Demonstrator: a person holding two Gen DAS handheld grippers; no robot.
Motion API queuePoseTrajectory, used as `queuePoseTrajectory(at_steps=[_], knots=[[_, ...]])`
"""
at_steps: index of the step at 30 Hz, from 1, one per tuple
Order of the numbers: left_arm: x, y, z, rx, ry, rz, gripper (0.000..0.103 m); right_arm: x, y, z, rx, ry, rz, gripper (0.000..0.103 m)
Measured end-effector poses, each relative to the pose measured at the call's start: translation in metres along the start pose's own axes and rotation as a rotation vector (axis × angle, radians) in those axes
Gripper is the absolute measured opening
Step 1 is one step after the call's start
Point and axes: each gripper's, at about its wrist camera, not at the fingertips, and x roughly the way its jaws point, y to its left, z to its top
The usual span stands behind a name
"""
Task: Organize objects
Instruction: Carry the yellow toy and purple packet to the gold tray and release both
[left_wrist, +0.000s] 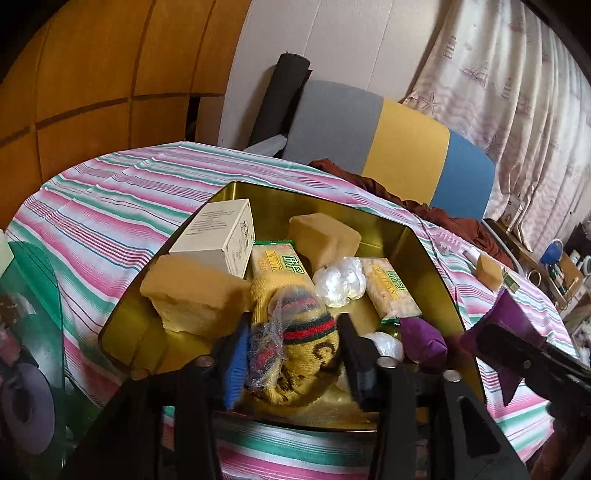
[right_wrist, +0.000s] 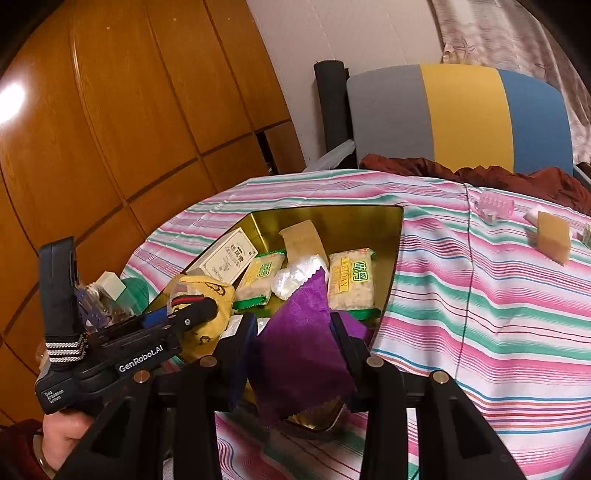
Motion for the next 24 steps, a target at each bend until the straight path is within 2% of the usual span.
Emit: queuePoseTrajectory(at_steps=[1, 3, 6, 7, 9, 12, 18, 21, 24], knots=[[-0.002, 0.000, 0.001, -0.009, -0.009, -0.002, 0.067, 0.001, 0.000, 0.000, -0.001, 0.003, -0.003, 0.038], [-0.011, 0.002, 0.002, -0.033, -0.053, -0.007, 0.077, 0.003, 0.000, -0.001, 0.000, 0.009, -0.005, 0.038], [-0.027, 0.005, 0.002, -0.063, -0.134, 0.039, 0.099, 0.006, -0.001, -0.003, 0.003, 0.026, -0.008, 0.038], [-0.033, 0.007, 0.002, -0.076, -0.165, 0.057, 0.103, 0.008, -0.001, -0.004, 0.003, 0.035, -0.009, 0.038], [-0.042, 0.012, 0.002, -0.105, -0.209, 0.095, 0.103, 0.011, -0.001, -0.005, 0.003, 0.045, -0.010, 0.038], [-0.050, 0.018, 0.003, -0.147, -0.228, 0.115, 0.103, 0.016, 0.002, -0.006, -0.005, 0.065, -0.006, 0.038], [-0.055, 0.022, 0.003, -0.179, -0.221, 0.138, 0.103, 0.029, 0.005, -0.008, -0.013, 0.100, -0.011, 0.040], [-0.055, 0.023, 0.002, -0.187, -0.208, 0.144, 0.103, 0.031, 0.003, -0.009, 0.013, 0.110, -0.021, 0.048], [-0.054, 0.023, 0.001, -0.194, -0.196, 0.148, 0.103, 0.024, -0.004, -0.009, 0.044, 0.091, -0.007, 0.049]])
